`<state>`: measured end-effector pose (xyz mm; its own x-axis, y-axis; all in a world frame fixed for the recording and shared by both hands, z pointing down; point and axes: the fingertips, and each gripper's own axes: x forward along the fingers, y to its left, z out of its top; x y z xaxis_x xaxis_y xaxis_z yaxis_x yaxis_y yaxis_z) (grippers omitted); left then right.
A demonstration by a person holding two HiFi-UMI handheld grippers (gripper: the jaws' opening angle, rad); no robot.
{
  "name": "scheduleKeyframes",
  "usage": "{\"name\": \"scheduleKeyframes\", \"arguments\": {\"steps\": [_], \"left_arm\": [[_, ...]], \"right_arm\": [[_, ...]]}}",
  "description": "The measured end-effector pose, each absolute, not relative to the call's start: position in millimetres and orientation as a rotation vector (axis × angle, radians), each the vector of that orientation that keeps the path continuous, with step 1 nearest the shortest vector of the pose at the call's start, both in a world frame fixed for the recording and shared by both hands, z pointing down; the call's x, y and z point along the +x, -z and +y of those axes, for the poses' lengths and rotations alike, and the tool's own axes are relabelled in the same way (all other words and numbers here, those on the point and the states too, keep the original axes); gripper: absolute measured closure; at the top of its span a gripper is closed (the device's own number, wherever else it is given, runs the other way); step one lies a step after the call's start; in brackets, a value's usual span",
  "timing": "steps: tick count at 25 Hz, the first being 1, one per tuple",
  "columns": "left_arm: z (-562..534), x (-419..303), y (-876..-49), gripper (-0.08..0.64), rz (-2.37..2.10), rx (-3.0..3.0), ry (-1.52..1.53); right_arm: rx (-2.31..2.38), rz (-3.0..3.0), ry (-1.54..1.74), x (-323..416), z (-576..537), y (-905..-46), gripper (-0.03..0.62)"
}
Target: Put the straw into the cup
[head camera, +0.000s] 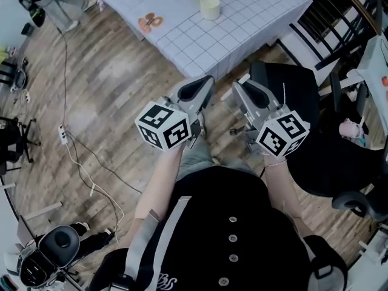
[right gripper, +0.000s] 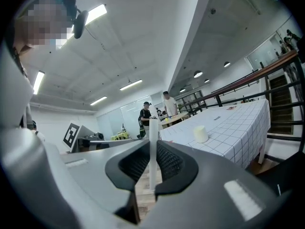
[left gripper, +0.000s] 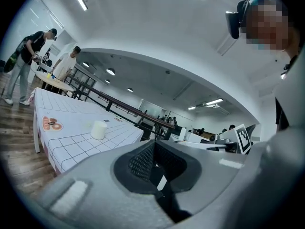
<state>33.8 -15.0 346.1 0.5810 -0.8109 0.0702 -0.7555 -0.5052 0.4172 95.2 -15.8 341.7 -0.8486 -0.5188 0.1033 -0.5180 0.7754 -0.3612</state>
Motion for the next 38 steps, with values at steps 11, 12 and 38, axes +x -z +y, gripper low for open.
{"name": "scheduleKeyframes", "arguments": {"steps": [11,12,38], "left_arm": [[-129,-5,-345,0.56,-1.12,2.468,0.108],[-139,-8,-343,0.56,-1.113,2.479,0.104],[-232,-51,-372,0.56,-1.016,2.434,0.109]], "right_arm": [[-0.989,2.888,0.559,49,-136,-328,0.552],[-0.995,2.886,0.559,44,-144,-328,0.552],[-1.023,2.88,0.643,-20,-237,-351,0.552]]}}
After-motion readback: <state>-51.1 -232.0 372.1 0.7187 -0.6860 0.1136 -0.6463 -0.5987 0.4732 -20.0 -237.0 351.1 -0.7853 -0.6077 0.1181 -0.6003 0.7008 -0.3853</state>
